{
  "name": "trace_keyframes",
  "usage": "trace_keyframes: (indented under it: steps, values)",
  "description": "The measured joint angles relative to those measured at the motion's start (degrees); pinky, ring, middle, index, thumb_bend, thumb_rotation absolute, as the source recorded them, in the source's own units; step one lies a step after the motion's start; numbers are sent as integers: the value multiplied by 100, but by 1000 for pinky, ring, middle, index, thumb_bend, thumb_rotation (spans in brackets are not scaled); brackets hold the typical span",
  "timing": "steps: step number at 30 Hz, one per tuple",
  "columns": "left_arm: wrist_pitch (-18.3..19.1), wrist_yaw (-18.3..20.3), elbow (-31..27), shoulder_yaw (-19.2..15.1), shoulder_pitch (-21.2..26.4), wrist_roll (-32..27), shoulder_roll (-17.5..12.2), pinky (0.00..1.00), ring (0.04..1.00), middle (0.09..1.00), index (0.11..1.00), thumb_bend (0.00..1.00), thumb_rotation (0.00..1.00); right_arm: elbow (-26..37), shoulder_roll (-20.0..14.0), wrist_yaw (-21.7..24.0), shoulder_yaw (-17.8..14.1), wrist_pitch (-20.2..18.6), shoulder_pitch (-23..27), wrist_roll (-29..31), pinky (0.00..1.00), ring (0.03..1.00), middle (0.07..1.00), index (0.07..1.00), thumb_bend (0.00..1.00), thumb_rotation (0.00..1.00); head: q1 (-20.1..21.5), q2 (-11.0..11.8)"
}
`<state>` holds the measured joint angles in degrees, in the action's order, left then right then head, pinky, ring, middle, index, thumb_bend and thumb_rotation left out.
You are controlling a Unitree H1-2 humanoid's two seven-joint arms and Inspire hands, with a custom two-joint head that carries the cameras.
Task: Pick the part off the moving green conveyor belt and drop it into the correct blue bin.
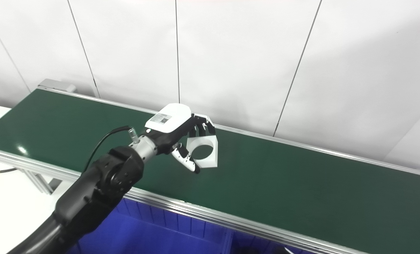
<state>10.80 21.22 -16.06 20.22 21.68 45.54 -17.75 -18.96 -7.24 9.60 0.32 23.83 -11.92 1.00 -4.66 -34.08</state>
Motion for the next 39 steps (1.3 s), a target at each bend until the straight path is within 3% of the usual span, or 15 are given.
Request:
trace_keyframes:
  steps: [2,3,4,9,11,13,14,16,17,27,36,37,38,39]
  values:
    - [63,140,-422,-47,-252,-1,-24,413,494,490,641,551,0,131,-1,16,-12,2,-25,5,705,768,800,798,1000,266,35,-177]
    - [86,217,-559,-63,-363,-1,-22,405,491,490,643,552,0,190,-2,22,-23,2,-41,6,708,769,801,803,1000,264,70,-395]
    - [98,281,-638,-71,-463,-1,-22,403,489,490,643,552,0,263,-4,39,-35,2,-62,8,708,769,801,803,1000,264,71,-397]
    - [175,596,-825,-134,-935,67,-53,396,487,491,646,552,0,524,-3,115,-75,3,-87,61,695,753,793,798,1000,255,106,-723]
    - [176,674,-937,-128,-1130,83,-75,403,497,491,647,552,0,631,-3,117,-92,4,-83,91,678,742,788,789,1000,250,123,-976]
    - [173,677,-950,-128,-1335,92,-75,397,494,490,644,552,0,741,-5,117,-90,4,-76,95,675,741,787,789,1000,248,132,-1030]
    - [169,676,-950,-126,-1456,96,-75,384,484,490,639,551,0,790,-4,115,-87,5,-73,89,672,739,785,790,1000,249,167,-1204]
    - [144,674,-942,-111,-1675,106,-79,375,474,489,636,552,0,928,-8,110,-83,5,-87,71,671,738,783,791,1000,247,167,-1206]
    - [136,675,-939,-101,-1750,119,-85,383,479,490,639,552,0,983,-8,103,-79,5,-87,63,669,738,783,791,1000,247,202,-1310]
    - [39,721,-943,7,-2002,332,-173,423,507,490,662,553,0,1350,-1,73,-9,6,-147,123,690,752,784,789,1000,240,299,-1663]
    - [-107,787,-827,87,-2080,506,-191,419,509,491,666,553,0,1489,12,34,24,1,-159,128,686,746,778,790,1000,232,308,-1707]
    - [-116,789,-807,95,-2082,529,-190,435,522,555,665,804,0,1489,12,27,24,1,-162,127,687,747,780,792,1000,235,308,-1698]
    - [-135,788,-775,96,-2082,533,-190,440,524,574,664,888,0,1489,12,12,25,1,-167,123,685,746,779,793,1000,234,299,-1698]
    - [-164,785,-725,100,-2082,559,-191,440,524,576,664,896,0,1489,13,-14,26,1,-170,117,685,746,779,793,1000,234,299,-1698]
